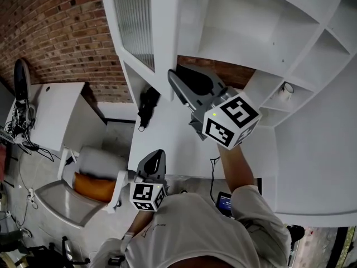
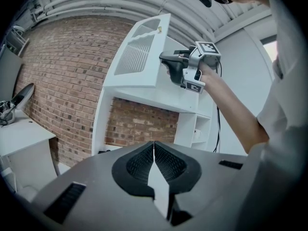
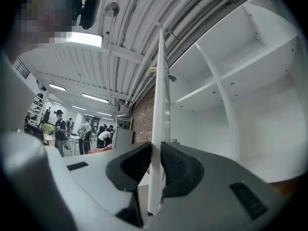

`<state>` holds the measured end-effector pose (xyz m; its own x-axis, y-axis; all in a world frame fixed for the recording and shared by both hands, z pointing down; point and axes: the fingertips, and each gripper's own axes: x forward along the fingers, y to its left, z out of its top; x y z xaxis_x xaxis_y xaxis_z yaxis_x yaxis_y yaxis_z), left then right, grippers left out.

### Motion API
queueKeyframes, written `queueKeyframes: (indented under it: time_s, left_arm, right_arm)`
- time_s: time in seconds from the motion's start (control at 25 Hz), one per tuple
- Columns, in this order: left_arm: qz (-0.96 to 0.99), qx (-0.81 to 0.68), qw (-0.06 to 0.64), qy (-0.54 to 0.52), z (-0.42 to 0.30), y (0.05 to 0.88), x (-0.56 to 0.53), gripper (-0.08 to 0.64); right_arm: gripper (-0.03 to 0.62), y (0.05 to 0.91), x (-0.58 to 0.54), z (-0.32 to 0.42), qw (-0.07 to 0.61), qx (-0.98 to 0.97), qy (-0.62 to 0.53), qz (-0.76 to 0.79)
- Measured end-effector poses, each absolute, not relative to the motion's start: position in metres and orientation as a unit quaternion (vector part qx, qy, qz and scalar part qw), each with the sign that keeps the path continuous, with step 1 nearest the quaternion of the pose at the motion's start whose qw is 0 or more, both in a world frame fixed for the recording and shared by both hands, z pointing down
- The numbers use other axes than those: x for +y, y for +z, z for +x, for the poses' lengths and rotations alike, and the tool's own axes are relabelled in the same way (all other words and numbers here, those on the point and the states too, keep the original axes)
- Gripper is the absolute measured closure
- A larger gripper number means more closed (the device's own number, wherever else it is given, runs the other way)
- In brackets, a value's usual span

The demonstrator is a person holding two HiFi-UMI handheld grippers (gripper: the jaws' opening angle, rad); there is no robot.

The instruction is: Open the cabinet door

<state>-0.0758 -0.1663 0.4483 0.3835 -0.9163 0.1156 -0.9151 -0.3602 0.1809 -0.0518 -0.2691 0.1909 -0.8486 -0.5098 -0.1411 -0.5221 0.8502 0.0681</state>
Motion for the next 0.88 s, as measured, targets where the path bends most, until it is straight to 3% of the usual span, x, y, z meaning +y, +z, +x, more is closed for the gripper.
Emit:
queueKeyframes:
  time_s: [0.88]
  left_arm:
    - [0.816, -0.567, 0.115, -0.001, -0.084, 0.45, -0.162, 0.543]
  right_arm:
    - [0.528, 0.189, -0.247, -0.072, 0.073, 0.975, 0.053, -0.203]
